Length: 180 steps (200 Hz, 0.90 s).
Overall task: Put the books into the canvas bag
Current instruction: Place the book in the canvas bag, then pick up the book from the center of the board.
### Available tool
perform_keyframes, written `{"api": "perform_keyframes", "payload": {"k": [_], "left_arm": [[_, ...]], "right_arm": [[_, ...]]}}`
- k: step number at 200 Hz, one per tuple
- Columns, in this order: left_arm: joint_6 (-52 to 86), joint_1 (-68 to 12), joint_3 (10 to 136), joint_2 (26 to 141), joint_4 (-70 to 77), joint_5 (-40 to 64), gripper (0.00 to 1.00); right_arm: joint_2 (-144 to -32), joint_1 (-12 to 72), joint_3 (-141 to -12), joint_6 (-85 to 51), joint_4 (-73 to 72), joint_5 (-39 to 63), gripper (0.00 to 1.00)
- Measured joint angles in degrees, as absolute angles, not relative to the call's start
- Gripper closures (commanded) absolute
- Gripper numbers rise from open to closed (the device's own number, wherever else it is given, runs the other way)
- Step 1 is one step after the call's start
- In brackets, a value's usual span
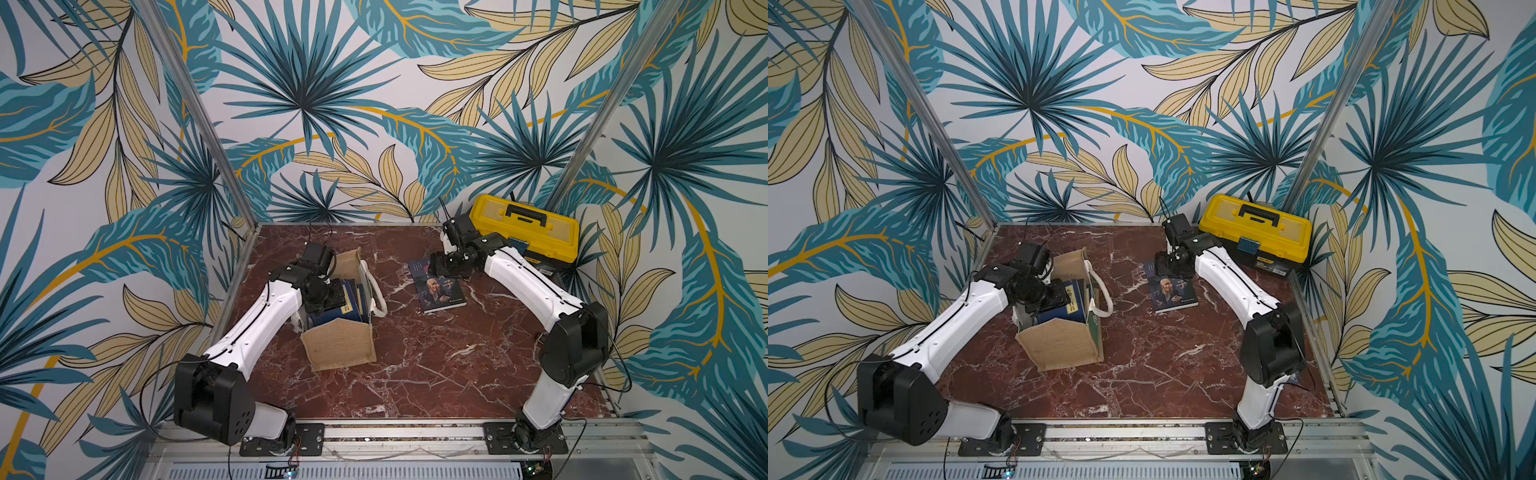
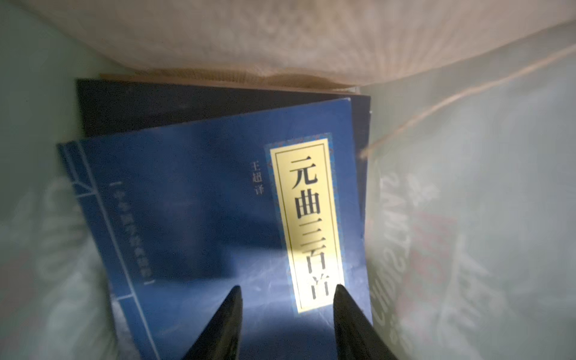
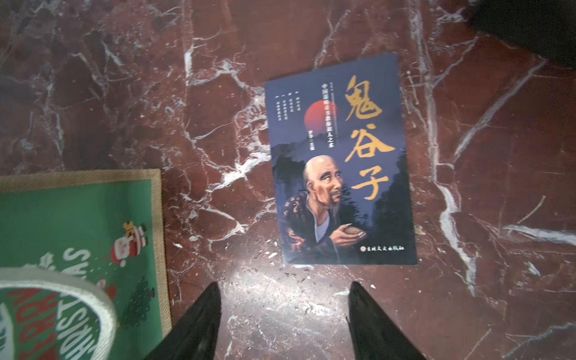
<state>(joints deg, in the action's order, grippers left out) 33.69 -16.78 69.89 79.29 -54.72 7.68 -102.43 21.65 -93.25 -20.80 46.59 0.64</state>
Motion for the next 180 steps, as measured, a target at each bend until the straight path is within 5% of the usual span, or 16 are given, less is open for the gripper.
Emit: {"api": "perform_keyframes", "payload": {"k": [76,123,180], "left_arm": [[32.8,-34.3,91.7,80.7,-54.9,-5.7,0.49],[32.7,-43.8,108.7,99.6,-53.4,-8.3,0.40],[35.3,-45.1,122.0,125.5,-53.2,-2.3,0.36]], "right_arm": [[-105.6,9.8,-88.0,-22.5,40.4,0.3,0.31],[-110.7,7.1,-87.9,-22.9,39.2,2.2,0.31],[-118.3,7.2,-89.4,-22.9,39.6,4.1,0.31]]}}
